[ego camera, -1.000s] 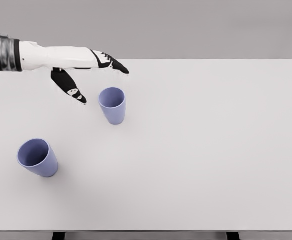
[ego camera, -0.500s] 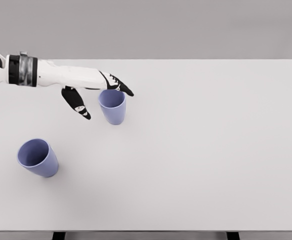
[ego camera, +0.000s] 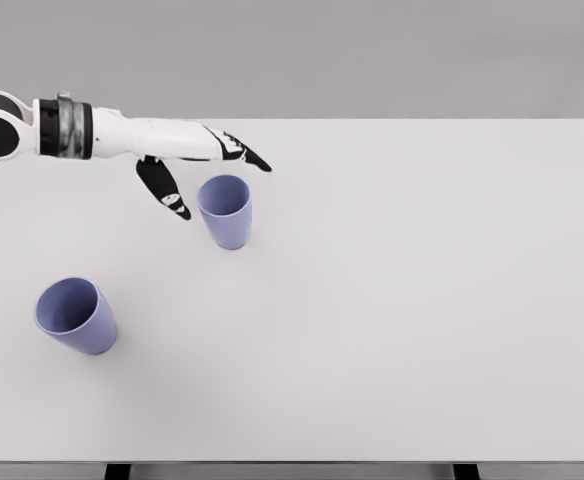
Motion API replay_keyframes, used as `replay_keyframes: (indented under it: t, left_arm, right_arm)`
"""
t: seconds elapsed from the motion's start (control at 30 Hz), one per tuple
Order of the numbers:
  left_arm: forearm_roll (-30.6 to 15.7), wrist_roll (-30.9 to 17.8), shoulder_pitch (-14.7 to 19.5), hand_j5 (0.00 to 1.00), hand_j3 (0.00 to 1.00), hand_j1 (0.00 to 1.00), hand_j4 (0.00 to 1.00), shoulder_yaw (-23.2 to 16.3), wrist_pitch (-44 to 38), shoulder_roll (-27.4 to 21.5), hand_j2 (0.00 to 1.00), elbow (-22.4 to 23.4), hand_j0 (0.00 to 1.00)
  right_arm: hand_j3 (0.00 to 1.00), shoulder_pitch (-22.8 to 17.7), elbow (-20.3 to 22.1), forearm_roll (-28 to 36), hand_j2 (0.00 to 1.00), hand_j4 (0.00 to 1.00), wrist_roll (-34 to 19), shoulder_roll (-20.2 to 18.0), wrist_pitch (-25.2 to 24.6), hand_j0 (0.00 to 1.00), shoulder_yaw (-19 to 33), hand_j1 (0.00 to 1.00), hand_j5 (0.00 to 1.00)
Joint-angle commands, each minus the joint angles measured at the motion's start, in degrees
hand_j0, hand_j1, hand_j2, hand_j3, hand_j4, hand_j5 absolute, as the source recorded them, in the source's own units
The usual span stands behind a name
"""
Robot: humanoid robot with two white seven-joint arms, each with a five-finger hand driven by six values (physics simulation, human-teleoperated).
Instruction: Place the right cup on the left cup with left arm
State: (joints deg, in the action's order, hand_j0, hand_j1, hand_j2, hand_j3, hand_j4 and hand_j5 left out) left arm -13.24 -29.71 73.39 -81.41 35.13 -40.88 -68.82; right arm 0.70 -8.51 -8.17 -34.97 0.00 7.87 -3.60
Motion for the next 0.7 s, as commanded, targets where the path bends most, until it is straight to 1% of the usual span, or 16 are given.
replay_keyframes:
  t: [0.0,0.07,0.17,0.2,0.27,0.5,0.53,0.57,0.67]
  left_arm:
    - [-0.21,0.88,0.00,1.00,1.00,1.00,1.00,-0.16,-0.13,0.36,1.00,1.40,1.00]
    - [-0.03,1.06,-1.32,1.00,1.00,1.00,1.00,0.19,-0.13,1.06,1.00,3.34,1.00]
    - [0.14,1.06,-2.02,1.00,1.00,1.00,1.00,-0.07,-0.13,2.65,1.00,5.97,1.00]
    - [0.23,1.06,-3.25,1.00,1.00,1.00,1.00,0.54,-0.13,3.35,1.00,6.94,1.00]
    - [0.23,1.06,-3.52,1.00,1.00,1.00,1.00,0.55,-0.13,4.14,1.00,7.91,1.00]
    - [0.32,1.06,-3.60,1.00,1.00,1.00,1.00,0.46,-0.13,4.76,1.00,8.00,1.00]
    - [1.28,1.15,-3.60,1.00,1.00,1.00,1.00,0.54,-0.13,4.76,1.00,8.00,1.00]
    - [3.30,1.50,-3.60,1.00,1.00,1.00,1.00,0.72,-0.13,4.76,1.00,8.00,1.00]
    - [3.74,2.64,-4.31,1.00,1.00,1.00,1.00,0.81,-0.13,4.76,1.00,8.17,1.00]
  right_arm:
    - [1.00,0.00,-0.02,-0.09,1.00,1.00,-0.03,0.00,0.04,1.00,0.00,1.00,1.00]
    - [1.00,0.00,-0.02,-0.09,1.00,1.00,-0.03,0.00,0.04,1.00,0.00,1.00,1.00]
    - [1.00,0.00,-0.02,-0.09,1.00,1.00,-0.03,0.00,0.04,1.00,0.00,1.00,1.00]
    - [1.00,0.00,-0.02,-0.09,1.00,1.00,-0.03,0.00,0.04,1.00,0.00,1.00,1.00]
    - [1.00,0.00,-0.02,-0.09,1.00,1.00,-0.03,0.00,0.04,1.00,0.00,1.00,1.00]
    - [1.00,0.00,-0.02,-0.09,1.00,1.00,-0.03,0.00,0.04,1.00,0.00,1.00,1.00]
    - [1.00,0.00,-0.02,-0.09,1.00,1.00,-0.03,0.00,0.04,1.00,0.00,1.00,1.00]
    - [1.00,0.00,-0.02,-0.09,1.00,1.00,-0.03,0.00,0.04,1.00,0.00,1.00,1.00]
    - [1.00,0.00,-0.02,-0.09,1.00,1.00,-0.03,0.00,0.04,1.00,0.00,1.00,1.00]
